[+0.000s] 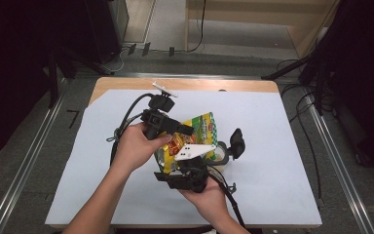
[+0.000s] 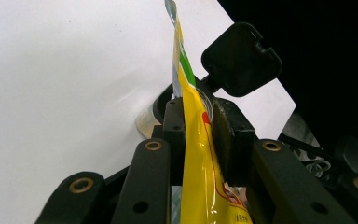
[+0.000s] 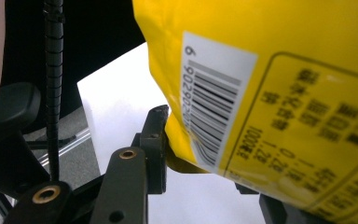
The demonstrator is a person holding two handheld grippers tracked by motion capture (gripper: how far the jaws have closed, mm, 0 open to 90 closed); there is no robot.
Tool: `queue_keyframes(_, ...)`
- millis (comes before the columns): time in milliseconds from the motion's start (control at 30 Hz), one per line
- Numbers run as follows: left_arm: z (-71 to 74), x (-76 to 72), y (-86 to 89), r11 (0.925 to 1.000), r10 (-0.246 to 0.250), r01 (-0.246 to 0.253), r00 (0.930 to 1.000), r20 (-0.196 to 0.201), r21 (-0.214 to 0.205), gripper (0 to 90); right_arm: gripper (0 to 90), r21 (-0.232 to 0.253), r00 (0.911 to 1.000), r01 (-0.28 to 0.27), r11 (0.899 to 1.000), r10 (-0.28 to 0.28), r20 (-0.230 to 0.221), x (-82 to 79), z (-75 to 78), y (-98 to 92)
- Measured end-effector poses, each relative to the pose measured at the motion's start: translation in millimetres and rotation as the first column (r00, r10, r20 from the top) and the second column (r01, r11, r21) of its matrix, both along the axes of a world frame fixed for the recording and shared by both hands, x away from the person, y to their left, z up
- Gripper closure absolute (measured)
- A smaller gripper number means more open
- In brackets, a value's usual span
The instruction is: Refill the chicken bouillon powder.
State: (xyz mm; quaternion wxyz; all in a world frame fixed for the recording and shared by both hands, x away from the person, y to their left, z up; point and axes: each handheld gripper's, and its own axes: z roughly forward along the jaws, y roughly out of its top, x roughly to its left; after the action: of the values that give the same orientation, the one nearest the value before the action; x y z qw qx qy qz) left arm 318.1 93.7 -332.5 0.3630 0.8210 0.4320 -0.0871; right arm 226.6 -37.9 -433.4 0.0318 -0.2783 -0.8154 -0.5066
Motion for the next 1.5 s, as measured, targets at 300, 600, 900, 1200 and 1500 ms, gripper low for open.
queue_keyframes(300, 0.8, 0.5, -3.9, 1.0, -0.008, 0.008, 0.9999, 0.006, 0.0, 74.9, 64.3, 0.007, 1.0, 0.008, 1.0, -0.007, -0.005, -1.1, 0.9, -2.2)
queue_keyframes(600, 1.6, 0.3, -6.1, 0.9998, -0.017, 0.017, 0.9998, 0.008, 0.006, 74.7, 64.3, 0.012, 0.9999, 0.01, 1.0, -0.01, -0.005, -1.4, 0.9, -3.7)
queue_keyframes(900, 1.6, 0.7, -6.0, 0.9999, -0.015, 0.015, 0.9999, 0.004, 0.003, 74.7, 64.2, 0.013, 0.9999, 0.011, 1.0, -0.01, -0.007, -1.5, 1.3, -3.9)
queue_keyframes(1200, 2.1, 0.8, -5.5, 0.9998, -0.018, 0.018, 0.9998, 0.006, 0.002, 74.4, 64.1, 0.014, 0.9999, 0.011, 1.0, -0.011, -0.01, -2.4, 2.5, -3.3)
queue_keyframes(1500, 4.0, -0.3, -5.8, 0.9998, -0.019, 0.019, 0.9997, 0.012, 0.0, 74.4, 64.1, 0.011, 0.9999, 0.011, 1.0, -0.011, -0.003, -3.0, 4.2, -4.0)
